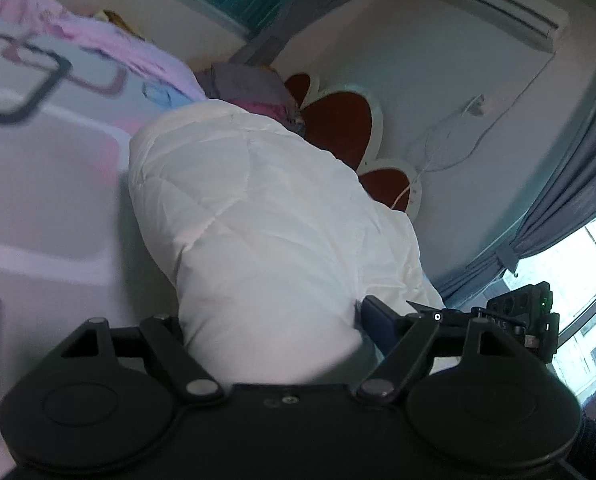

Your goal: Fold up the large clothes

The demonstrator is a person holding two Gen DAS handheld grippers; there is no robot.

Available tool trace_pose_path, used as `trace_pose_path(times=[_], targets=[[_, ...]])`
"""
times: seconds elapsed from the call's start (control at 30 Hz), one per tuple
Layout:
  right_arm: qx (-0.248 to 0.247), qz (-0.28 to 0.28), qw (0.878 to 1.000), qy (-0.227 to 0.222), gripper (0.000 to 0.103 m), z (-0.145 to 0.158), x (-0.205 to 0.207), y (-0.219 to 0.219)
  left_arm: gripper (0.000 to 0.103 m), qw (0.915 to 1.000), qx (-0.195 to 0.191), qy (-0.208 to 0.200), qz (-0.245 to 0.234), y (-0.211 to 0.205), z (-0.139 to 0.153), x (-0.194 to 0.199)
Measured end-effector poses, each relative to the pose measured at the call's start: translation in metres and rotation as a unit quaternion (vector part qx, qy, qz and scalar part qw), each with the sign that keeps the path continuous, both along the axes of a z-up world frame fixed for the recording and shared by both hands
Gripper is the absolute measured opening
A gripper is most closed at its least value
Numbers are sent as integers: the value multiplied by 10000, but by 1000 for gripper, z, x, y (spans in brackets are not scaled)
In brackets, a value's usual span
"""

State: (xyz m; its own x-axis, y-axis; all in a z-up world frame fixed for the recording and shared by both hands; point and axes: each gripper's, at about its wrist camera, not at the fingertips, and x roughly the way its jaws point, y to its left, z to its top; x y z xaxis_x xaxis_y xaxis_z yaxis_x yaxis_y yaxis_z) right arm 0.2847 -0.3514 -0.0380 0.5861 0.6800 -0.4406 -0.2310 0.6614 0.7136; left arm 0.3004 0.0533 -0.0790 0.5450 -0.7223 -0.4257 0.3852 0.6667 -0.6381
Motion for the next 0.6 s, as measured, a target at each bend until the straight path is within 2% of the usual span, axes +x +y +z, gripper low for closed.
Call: trace_pose_path(times=[0.2,0.37,0.47,0.53,0.6], targets=[[-67,344,9988,-331,62,21,24,106,78,9992,-39,-228,340,95,16,3],[-109,740,9965,-379,62,15,46,193,78,9970,69,-248,726,175,17,-8],[-167,939,9951,-264,62,-3,54,237,78,9952,269,-230,912,209,8,-15],[-271,1026,9943,-58,62,-26,59,260,78,9938,554,-174,951,220,-5,-19],[-357,988,9937,396,62,-58,58,275,78,9918,791,113,999,227,-28,-20]])
